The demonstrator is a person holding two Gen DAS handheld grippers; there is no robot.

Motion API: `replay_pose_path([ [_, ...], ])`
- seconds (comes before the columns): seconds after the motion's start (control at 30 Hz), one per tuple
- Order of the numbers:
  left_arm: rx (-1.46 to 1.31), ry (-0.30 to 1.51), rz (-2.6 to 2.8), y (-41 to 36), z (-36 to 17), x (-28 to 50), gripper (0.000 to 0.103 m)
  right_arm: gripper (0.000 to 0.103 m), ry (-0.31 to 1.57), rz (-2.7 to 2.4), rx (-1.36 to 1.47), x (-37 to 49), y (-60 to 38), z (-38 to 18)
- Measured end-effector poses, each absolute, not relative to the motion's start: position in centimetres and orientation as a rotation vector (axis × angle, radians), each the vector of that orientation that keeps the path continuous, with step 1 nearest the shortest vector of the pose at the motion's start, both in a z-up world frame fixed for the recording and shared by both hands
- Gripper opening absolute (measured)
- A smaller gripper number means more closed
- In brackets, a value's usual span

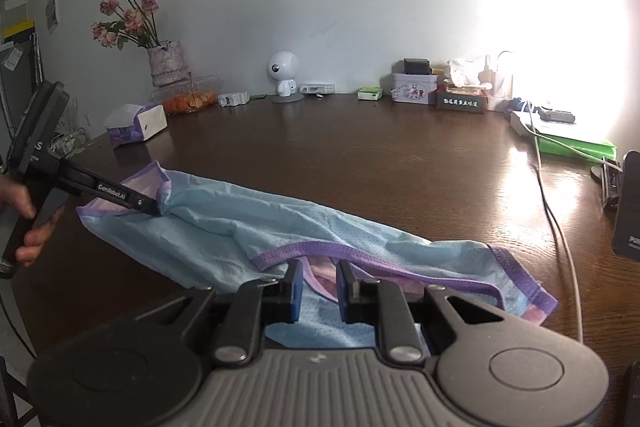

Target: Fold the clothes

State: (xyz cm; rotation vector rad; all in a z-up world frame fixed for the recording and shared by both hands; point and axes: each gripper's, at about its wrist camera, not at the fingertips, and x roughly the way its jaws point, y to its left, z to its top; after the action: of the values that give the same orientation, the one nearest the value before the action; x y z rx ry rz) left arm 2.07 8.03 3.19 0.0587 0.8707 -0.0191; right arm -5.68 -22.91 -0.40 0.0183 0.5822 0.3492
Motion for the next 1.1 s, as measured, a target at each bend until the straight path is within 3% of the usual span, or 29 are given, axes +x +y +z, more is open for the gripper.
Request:
replay_pose_path([
  [0.27, 0.074, 0.815, -0.061, 6.2, 4.9, 1.7, 0.024, 0.018, 0.517, 0.207, 0.062, -8.6, -26.9, -0.4],
  [0.33, 0.08, 0.813, -0.078, 5.6, 4.7, 1.8, 0.025, 0.026, 0.5, 0.135, 0.082, -9.3, -28.3, -0.2],
  [0.4, 0.079, 0.816, -0.088, 5.2, 4.3, 2.0, 0.025, 0.042, 0.504, 0.084, 0.112, -9.1, -29.3, -0.3],
  [0.43, 0.078, 0.821, -0.091, 5.0, 4.1, 2.1, 0.025, 0.043, 0.517, 0.068, 0.127, -8.8, -29.6, -0.6],
  [0.63, 0.085, 0.822, -0.094, 5.1, 4.0, 1.8, 0.025, 0.042, 0.562, 0.038, 0.127, -7.6, -28.8, -1.8],
  [1.1, 0.103, 0.78, -0.107, 2.6, 5.2, 1.6, 0.027, 0.042, 0.46, 0.068, 0.298, -12.2, -29.2, -1.9],
])
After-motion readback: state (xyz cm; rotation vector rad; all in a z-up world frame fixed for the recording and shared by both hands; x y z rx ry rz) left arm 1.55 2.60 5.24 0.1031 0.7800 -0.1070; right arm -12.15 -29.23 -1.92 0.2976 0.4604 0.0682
